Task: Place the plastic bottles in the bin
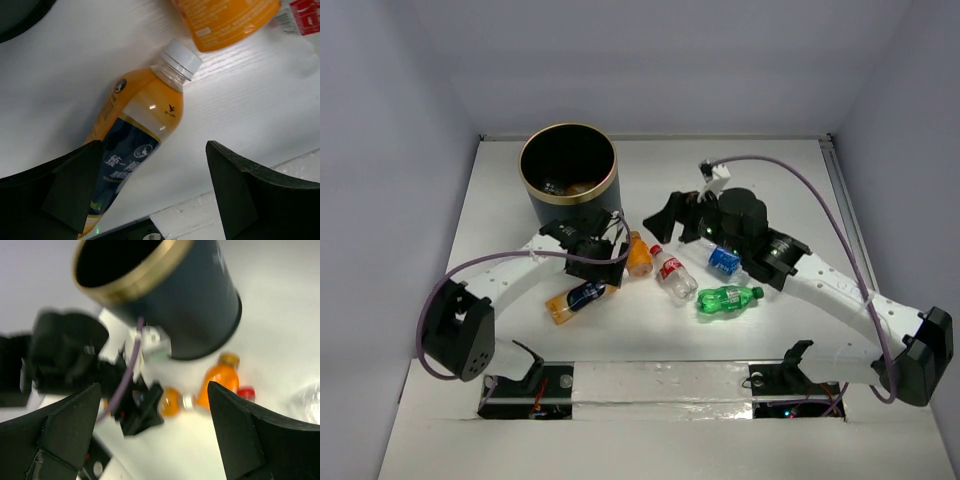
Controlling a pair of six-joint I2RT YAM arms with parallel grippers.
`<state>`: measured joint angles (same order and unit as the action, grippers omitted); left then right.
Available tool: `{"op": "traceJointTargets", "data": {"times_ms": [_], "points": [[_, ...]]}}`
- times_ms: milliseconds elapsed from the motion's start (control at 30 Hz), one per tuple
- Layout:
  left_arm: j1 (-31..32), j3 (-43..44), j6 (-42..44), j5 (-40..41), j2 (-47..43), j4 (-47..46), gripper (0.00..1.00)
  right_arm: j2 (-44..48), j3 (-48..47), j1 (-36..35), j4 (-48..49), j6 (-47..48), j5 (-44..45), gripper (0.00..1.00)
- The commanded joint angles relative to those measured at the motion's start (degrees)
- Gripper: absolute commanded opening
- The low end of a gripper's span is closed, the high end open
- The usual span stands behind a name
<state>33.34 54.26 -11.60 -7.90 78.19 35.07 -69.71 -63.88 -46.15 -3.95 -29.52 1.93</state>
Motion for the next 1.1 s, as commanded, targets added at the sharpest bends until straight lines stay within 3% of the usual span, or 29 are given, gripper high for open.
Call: {"op": "traceJointTargets", "data": {"times_ms": [0,267,367,400,433,567,633,800,933,1067], "points": [[0.23,2.52,-0.09,3.41,2.48,0.09,0.82,5.72,5.93,0.01,0.87,-2.30,-3.68,0.93],[0.76,3.04,-0.18,4.47,9.87,0.26,0.79,7.32,12.72,0.01,-0.53,-3.79,-5.62,1.00],[0.76,2.78,-0.53,3.86,9.87,0.44,0.70,3.98,11.94,0.01,-2.29,-2.92,-6.59,0.96],[1.28,2.52,-0.79,3.42,9.44,0.53,0.57,3.10,11.50,0.01,-2.64,-2.30,-6.94,0.95],[1.29,2.34,-1.06,3.07,8.91,0.61,0.50,2.31,11.06,0.01,-2.99,-1.86,-7.03,0.94],[1.29,0.68,-2.73,0.87,3.29,1.49,0.36,-4.44,6.32,0.01,-9.39,1.39,-6.68,0.79],[1.29,0.93,-4.30,-0.79,-0.82,2.19,0.35,-6.48,3.33,0.01,-12.04,2.62,-4.41,0.73],[1.29,9.26,-8.00,-4.57,-8.05,6.32,0.34,-10.26,1.74,0.01,-17.50,4.38,-2.11,0.88],[1.29,19.98,-10.55,-7.48,-10.34,8.08,0.32,-12.37,2.18,0.54,-19.69,4.99,-0.44,0.91],[1.29,36.73,-12.48,-6.43,-7.71,9.57,0.32,-15.62,1.21,1.15,-21.71,5.70,0.52,0.90]]}}
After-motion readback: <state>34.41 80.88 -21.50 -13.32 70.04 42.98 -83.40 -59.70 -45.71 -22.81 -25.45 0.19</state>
